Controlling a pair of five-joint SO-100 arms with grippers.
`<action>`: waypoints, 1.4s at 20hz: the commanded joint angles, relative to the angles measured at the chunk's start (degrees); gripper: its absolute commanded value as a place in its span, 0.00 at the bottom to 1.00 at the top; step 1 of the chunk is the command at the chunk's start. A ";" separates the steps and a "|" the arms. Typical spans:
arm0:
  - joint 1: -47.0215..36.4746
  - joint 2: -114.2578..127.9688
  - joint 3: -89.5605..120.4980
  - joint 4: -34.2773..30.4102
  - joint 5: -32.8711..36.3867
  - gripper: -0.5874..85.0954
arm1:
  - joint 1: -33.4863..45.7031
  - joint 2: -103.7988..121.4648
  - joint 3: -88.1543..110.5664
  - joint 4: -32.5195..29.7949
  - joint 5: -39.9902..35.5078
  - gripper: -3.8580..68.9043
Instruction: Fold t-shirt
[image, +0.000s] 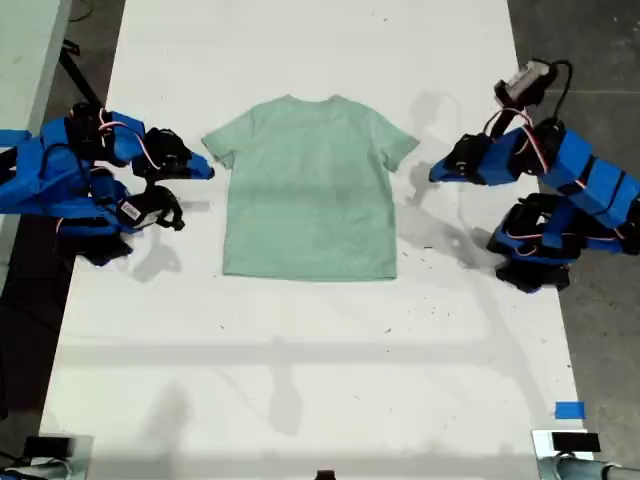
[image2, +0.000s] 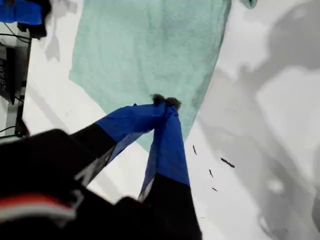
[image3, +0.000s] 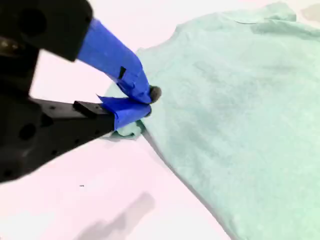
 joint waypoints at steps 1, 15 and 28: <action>-6.59 -8.35 -12.13 2.81 5.01 0.01 | 6.42 -11.60 -16.96 4.13 -7.21 0.04; -23.38 -28.04 -26.98 9.67 18.72 0.33 | 23.64 -47.37 -48.87 12.92 -30.06 0.46; -24.43 -28.39 -20.39 5.27 20.92 0.35 | 25.75 -71.19 -42.10 -8.17 -39.55 0.56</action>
